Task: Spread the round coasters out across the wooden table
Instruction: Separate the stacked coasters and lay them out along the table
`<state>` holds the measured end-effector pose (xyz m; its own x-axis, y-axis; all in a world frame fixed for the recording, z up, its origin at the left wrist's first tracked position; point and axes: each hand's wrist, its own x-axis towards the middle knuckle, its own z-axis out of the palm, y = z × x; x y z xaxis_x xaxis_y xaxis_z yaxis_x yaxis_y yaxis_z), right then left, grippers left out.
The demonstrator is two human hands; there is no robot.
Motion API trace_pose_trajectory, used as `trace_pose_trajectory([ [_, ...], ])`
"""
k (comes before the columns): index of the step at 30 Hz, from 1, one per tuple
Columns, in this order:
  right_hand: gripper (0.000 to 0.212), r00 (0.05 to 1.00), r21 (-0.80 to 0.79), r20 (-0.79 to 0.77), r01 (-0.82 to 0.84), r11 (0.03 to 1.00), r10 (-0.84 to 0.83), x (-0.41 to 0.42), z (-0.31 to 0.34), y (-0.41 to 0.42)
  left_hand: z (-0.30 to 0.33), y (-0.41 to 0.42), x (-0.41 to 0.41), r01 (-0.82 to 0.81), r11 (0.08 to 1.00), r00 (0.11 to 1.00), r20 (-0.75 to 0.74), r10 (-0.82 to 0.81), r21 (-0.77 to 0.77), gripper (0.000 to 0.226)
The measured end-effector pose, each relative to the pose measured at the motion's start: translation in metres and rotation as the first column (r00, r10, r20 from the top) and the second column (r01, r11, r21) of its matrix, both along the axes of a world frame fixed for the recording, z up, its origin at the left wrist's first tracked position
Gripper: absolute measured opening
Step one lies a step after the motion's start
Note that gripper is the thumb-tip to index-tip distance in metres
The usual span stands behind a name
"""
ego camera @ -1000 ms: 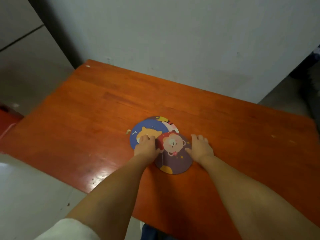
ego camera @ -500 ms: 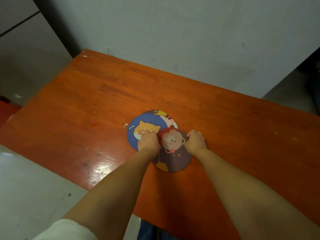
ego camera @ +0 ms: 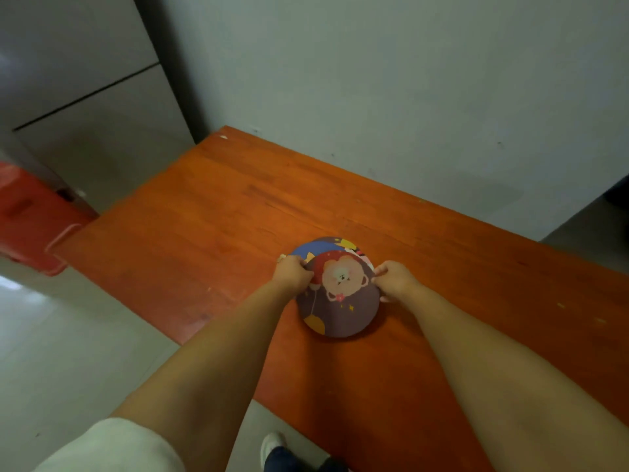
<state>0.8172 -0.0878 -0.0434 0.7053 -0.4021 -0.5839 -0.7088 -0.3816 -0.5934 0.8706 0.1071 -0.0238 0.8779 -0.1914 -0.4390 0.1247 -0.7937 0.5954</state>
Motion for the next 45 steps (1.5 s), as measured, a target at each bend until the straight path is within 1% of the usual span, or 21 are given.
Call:
trace_pose_trajectory([
  [3,0.012,0.995,-0.004,0.080,-0.058,0.998,0.058,0.016,0.012,0.019,0.010,0.024,0.011,-0.082,0.996,0.997,-0.004,0.082,-0.032,0.040],
  [5,0.013,0.988,-0.019,0.123,-0.087,0.996,0.088,0.029,0.015,0.037,0.013,0.042,0.021,-0.117,0.992,0.993,-0.005,0.117,-0.037,0.041],
  [6,0.015,0.986,0.001,0.142,-0.093,0.996,0.092,0.034,0.017,0.047,0.014,0.052,0.026,-0.129,0.991,0.992,-0.004,0.129,-0.039,0.042],
  [8,0.011,0.981,0.014,0.159,-0.110,0.994,0.106,0.048,0.017,0.068,0.015,0.073,0.039,-0.144,0.989,0.990,-0.007,0.144,-0.029,0.041],
  [10,0.007,0.977,-0.004,0.150,-0.151,0.989,0.150,0.062,0.016,0.088,0.013,0.095,0.055,-0.148,0.989,0.989,-0.014,0.148,-0.028,0.040],
  [12,0.007,0.978,0.014,0.138,-0.158,0.987,0.155,0.078,0.015,0.112,0.011,0.119,0.074,-0.148,0.989,0.989,-0.013,0.148,-0.019,0.040],
  [19,0.008,0.994,0.098,0.102,-0.059,0.993,0.049,0.140,0.002,0.218,0.002,0.221,0.153,-0.083,0.996,0.993,-0.082,0.083,-0.007,0.038],
  [22,0.009,0.995,0.141,0.100,0.013,0.990,-0.028,0.158,-0.008,0.259,-0.003,0.259,0.182,-0.044,0.999,0.993,-0.110,0.044,0.001,0.038],
  [24,0.010,0.991,0.141,0.097,0.079,0.987,-0.093,0.166,-0.014,0.280,-0.009,0.275,0.196,-0.023,1.000,0.994,-0.104,0.025,0.020,0.038],
  [27,0.010,0.985,0.107,0.085,0.142,0.984,-0.151,0.174,-0.025,0.302,-0.022,0.287,0.209,-0.003,0.998,0.997,-0.079,0.008,0.058,0.039],
  [31,0.018,0.980,0.034,0.086,0.179,0.983,-0.182,0.181,-0.041,0.316,-0.040,0.294,0.221,0.047,0.994,0.999,-0.024,-0.045,0.102,0.039],
  [32,0.014,0.981,0.003,0.087,0.174,0.985,-0.174,0.182,-0.043,0.318,-0.044,0.294,0.223,0.059,0.993,0.998,-0.013,-0.058,0.104,0.036],
  [34,0.007,0.986,-0.059,0.083,0.150,0.987,-0.145,0.184,-0.049,0.321,-0.050,0.294,0.225,0.095,0.989,0.995,0.009,-0.097,0.113,0.023],
  [36,0.014,0.993,-0.125,0.076,0.102,0.987,-0.093,0.184,-0.053,0.324,-0.056,0.294,0.225,0.144,0.981,0.989,0.023,-0.148,0.129,0.009],
  [37,0.016,0.996,-0.158,0.065,0.069,0.985,-0.060,0.184,-0.054,0.325,-0.060,0.294,0.225,0.168,0.976,0.985,0.023,-0.172,0.142,0.011],
  [38,0.018,0.998,-0.188,0.056,0.043,0.981,-0.033,0.183,-0.056,0.326,-0.064,0.294,0.224,0.187,0.970,0.981,0.018,-0.192,0.154,0.019],
  [42,0.025,0.999,-0.288,0.017,-0.040,0.957,0.047,0.180,-0.057,0.327,-0.065,0.294,0.223,0.197,0.958,0.977,0.043,-0.210,0.210,0.033],
  [45,0.034,0.998,-0.319,-0.003,-0.065,0.945,0.068,0.177,-0.053,0.327,-0.059,0.293,0.223,0.232,0.933,0.966,0.049,-0.255,0.275,0.044],
])
